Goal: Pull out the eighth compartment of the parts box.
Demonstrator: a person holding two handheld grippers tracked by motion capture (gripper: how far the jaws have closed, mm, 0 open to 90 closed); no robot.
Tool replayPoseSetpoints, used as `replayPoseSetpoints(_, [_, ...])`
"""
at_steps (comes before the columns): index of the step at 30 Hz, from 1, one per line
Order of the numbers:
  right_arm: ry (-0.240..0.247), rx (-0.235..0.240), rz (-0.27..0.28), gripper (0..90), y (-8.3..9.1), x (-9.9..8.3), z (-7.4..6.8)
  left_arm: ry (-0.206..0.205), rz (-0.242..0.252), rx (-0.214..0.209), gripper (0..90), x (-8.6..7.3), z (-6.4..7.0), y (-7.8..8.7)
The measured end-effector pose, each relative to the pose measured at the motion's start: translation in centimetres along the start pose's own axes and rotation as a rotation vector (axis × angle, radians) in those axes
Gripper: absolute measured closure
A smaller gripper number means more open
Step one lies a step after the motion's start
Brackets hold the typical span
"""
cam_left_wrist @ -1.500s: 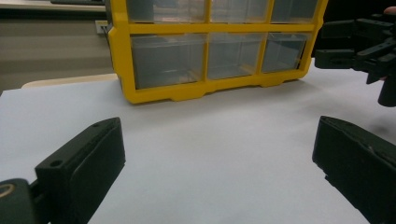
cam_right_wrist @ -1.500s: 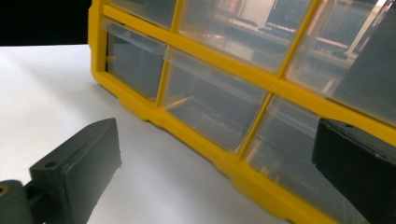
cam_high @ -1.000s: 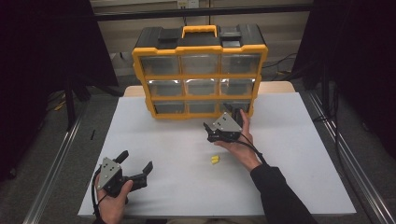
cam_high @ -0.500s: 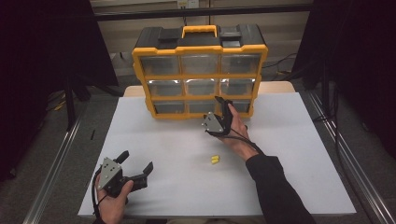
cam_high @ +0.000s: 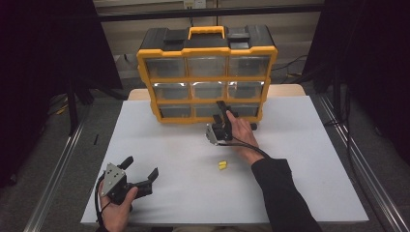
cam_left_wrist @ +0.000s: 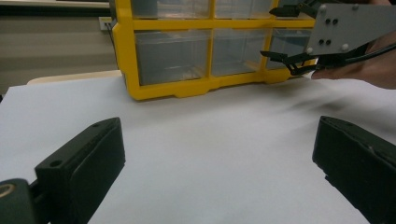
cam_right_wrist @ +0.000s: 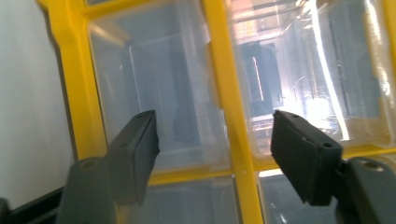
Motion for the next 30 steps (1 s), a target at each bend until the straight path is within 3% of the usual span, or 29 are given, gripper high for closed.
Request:
replayPoseSetpoints(2, [0.019, 0.007, -0.029, 40.1, -0.16, -0.22, -0.32, 0.001, -0.001, -0.001, 2.6, 0.00, 0.00, -0.01])
replayPoseSetpoints(10, [0.049, 0.037, -0.047, 58.2, -0.57, -0.63, -0.55, -0.007, -0.002, 0.009, 2.6, 0.02, -0.12, 0.02])
replayPoseSetpoints(16, [0.055, 0.026, -0.060, 63.5, -0.76, -0.67, -0.58, -0.006, 0.003, 0.017, 2.5, 0.04, -0.15, 0.01])
replayPoseSetpoints(23, [0.060, 0.000, -0.070, 75.6, -0.79, -0.61, -0.28, -0.012, 0.007, 0.026, 2.5, 0.07, -0.17, 0.04])
replayPoseSetpoints(30, [0.085, 0.003, -0.070, 77.3, -0.79, -0.61, -0.19, -0.019, 0.010, 0.033, 2.5, 0.10, -0.28, -0.01])
Point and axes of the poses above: each handheld gripper's, and its own axes: y roughly backward along the jaws, x roughly out of its top, z roughly to its right, the point moved 3 cm from there along -y, roughly forward along the jaws, and after that the axes turned 14 degrees about y, right-handed, at the moved point
